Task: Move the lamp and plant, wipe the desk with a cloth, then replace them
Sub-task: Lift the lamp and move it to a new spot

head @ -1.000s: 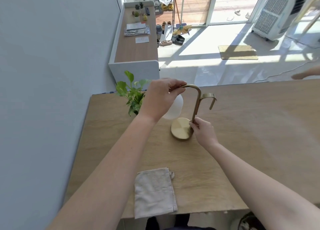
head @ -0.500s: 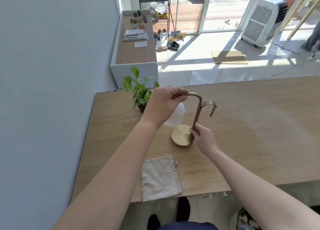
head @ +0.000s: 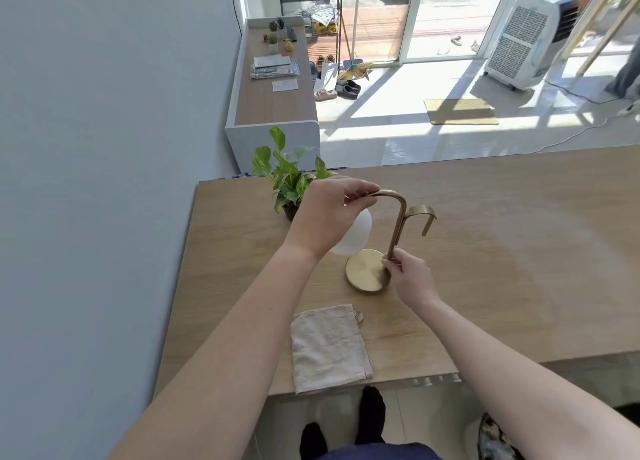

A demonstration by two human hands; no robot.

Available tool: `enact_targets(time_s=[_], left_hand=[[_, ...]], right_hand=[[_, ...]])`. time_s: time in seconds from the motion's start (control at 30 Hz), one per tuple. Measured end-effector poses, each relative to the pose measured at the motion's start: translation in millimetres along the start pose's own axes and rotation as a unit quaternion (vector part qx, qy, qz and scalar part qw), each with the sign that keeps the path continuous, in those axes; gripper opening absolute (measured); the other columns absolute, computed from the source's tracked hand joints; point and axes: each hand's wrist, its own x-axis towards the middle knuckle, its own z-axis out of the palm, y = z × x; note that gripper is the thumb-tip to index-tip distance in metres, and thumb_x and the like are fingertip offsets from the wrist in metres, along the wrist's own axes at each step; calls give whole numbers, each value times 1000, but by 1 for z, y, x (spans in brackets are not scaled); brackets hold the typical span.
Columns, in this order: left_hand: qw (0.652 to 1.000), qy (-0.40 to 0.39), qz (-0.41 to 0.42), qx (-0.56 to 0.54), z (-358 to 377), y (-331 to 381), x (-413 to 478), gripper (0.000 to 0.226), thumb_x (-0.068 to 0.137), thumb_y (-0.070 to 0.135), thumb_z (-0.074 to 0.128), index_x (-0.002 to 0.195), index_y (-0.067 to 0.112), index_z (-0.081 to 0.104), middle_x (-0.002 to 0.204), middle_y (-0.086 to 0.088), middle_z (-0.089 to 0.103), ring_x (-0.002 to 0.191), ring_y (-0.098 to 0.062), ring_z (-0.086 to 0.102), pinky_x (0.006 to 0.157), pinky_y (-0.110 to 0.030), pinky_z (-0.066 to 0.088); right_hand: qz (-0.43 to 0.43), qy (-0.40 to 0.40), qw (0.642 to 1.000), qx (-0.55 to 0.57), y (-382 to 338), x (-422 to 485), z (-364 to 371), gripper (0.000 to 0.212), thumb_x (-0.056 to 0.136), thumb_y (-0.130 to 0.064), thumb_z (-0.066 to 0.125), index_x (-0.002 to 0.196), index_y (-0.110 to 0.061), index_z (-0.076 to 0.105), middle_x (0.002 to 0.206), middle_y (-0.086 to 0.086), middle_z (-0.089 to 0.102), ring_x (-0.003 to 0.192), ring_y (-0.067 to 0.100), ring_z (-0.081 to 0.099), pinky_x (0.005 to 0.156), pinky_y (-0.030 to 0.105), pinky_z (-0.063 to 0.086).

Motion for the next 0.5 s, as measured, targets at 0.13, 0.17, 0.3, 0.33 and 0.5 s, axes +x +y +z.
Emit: enact_targets(time_s=[0.13, 0.17, 0.3, 0.33, 0.5], left_hand=[[1000, -9, -4, -6, 0, 1, 0, 21, 93, 19, 82, 114, 22, 85, 100, 10, 81, 93, -3, 72, 86, -21, 57], [1000, -13, -4, -7, 1, 1, 0, 22, 93, 20, 83, 114, 22, 85, 100, 11, 81, 92, -3, 72, 85, -19, 56], [1000, -18, 0, -6, 4, 4, 2, 24, 93, 20, 83, 116, 22, 84, 103, 10, 82, 92, 0, 73, 86, -14, 54], [1000, -18, -4, -10, 5, 3, 3, 23, 93, 20, 83, 116, 22, 85, 102, 10, 82, 92, 0, 73, 86, -16, 55], [999, -28, -15, -26, 6, 1, 6, 24, 92, 21, 83, 115, 24, 85, 101, 12, 82, 92, -3, 74, 89, -30, 61]], right_hand=[[8, 2, 1000, 8, 1, 1, 3, 17, 105, -24, 64, 88, -21, 65, 85, -6, 74, 85, 16, 69, 78, 41, 55], [8, 3, 1000, 7, 1, 2, 3, 17, 105, -24, 64, 89, -21, 65, 85, -6, 74, 86, 16, 69, 79, 41, 56], [18, 2, 1000, 4, 2, 4, 5, 17, 105, -24, 64, 90, -17, 65, 86, -5, 74, 86, 17, 70, 83, 45, 58], [20, 2, 1000, 2, 2, 4, 6, 17, 105, -24, 64, 91, -17, 65, 87, -5, 74, 87, 18, 70, 84, 45, 59], [26, -1, 1000, -5, 2, 6, 3, 18, 107, -26, 61, 91, -16, 63, 87, -3, 73, 87, 19, 70, 84, 46, 58]])
